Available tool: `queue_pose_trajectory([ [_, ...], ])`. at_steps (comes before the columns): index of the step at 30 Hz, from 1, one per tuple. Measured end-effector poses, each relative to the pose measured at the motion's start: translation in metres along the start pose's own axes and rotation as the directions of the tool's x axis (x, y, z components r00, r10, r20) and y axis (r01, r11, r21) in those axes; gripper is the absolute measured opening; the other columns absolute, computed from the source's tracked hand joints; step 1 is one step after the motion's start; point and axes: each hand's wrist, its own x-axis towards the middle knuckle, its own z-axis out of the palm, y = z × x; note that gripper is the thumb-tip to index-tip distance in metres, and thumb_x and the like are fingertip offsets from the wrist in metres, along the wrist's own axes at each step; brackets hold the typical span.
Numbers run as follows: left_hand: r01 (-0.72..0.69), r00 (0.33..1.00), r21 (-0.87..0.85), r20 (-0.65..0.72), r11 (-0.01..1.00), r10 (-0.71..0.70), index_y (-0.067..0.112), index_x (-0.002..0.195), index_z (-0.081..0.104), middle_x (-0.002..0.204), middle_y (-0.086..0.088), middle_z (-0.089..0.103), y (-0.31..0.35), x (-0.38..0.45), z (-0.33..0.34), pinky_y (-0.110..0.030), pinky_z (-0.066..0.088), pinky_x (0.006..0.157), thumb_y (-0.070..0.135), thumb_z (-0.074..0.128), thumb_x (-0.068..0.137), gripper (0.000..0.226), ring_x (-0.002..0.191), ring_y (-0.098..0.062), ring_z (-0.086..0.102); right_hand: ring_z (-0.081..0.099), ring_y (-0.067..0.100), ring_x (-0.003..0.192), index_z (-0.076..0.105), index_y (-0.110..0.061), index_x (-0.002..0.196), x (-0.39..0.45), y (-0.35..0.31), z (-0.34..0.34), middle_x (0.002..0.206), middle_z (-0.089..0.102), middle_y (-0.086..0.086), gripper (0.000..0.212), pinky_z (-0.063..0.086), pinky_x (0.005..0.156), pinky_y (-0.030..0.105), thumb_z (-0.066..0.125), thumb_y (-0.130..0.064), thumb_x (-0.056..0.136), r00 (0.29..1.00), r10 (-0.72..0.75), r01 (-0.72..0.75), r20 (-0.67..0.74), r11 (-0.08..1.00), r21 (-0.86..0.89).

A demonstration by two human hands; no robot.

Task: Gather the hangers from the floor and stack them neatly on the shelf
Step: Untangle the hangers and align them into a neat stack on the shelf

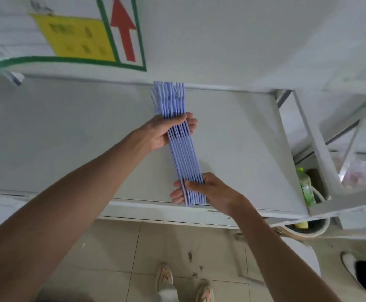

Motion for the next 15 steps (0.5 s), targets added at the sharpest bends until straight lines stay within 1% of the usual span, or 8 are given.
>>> queue_pose_trajectory([
  [4,-0.107,0.994,-0.010,-0.009,0.994,0.107,0.000,0.102,0.076,0.106,-0.020,0.079,-0.015,0.001,-0.008,-0.039,0.063,0.082,0.008,0.063,0.100,0.016,0.101,-0.032,0.077,0.072,0.042,0.112,0.071,-0.005,0.119,0.002,0.004,-0.001,0.118,0.074,0.026,0.029,0.059,0.097,0.042,0.063,-0.028,0.104,1.000,-0.008,0.008,0.007,1.000,-0.009],
  [7,-0.146,0.989,0.007,-0.033,0.989,0.146,-0.003,0.106,0.073,0.108,-0.024,0.077,-0.014,-0.001,-0.008,-0.041,0.063,0.082,0.009,0.063,0.100,0.016,0.101,-0.035,0.076,0.073,0.043,0.109,0.071,-0.003,0.118,0.007,0.004,-0.003,0.116,0.074,0.027,0.029,0.059,0.095,0.043,0.063,-0.027,0.104,0.999,-0.026,0.027,0.042,0.999,-0.043],
  [9,-0.170,0.984,0.042,-0.050,0.985,0.172,-0.006,0.107,0.069,0.103,-0.024,0.078,-0.012,0.001,-0.004,-0.041,0.064,0.080,0.008,0.062,0.100,0.017,0.095,-0.035,0.077,0.075,0.043,0.104,0.072,-0.002,0.114,0.011,0.007,-0.007,0.113,0.074,0.030,0.028,0.060,0.092,0.044,0.065,-0.026,0.103,0.997,-0.045,0.045,0.056,0.999,-0.012],
  [11,-0.191,0.977,0.067,-0.087,0.979,0.197,-0.008,0.106,0.066,0.096,-0.024,0.079,-0.015,0.002,0.001,-0.039,0.065,0.074,0.006,0.061,0.100,0.017,0.088,-0.033,0.079,0.075,0.043,0.100,0.073,-0.002,0.112,0.013,0.013,-0.014,0.111,0.073,0.032,0.027,0.060,0.090,0.045,0.066,-0.027,0.102,0.995,-0.069,0.067,0.077,0.997,0.027],
  [13,-0.212,0.967,0.090,-0.126,0.973,0.222,-0.011,0.108,0.064,0.092,-0.023,0.079,-0.021,-0.003,0.004,-0.038,0.065,0.071,0.005,0.061,0.100,0.018,0.084,-0.032,0.079,0.075,0.043,0.100,0.072,-0.002,0.113,0.012,0.016,-0.013,0.112,0.073,0.032,0.029,0.059,0.090,0.045,0.067,-0.028,0.102,0.994,-0.048,0.048,0.102,0.999,0.006],
  [15,-0.245,0.951,0.089,-0.170,0.965,0.257,-0.013,0.111,0.062,0.089,-0.022,0.079,-0.026,-0.010,0.007,-0.038,0.065,0.072,0.003,0.060,0.100,0.019,0.082,-0.030,0.079,0.075,0.039,0.099,0.072,-0.003,0.118,0.013,0.010,-0.011,0.114,0.073,0.030,0.036,0.059,0.089,0.043,0.072,-0.031,0.097,0.992,-0.006,0.003,0.125,1.000,0.026],
])
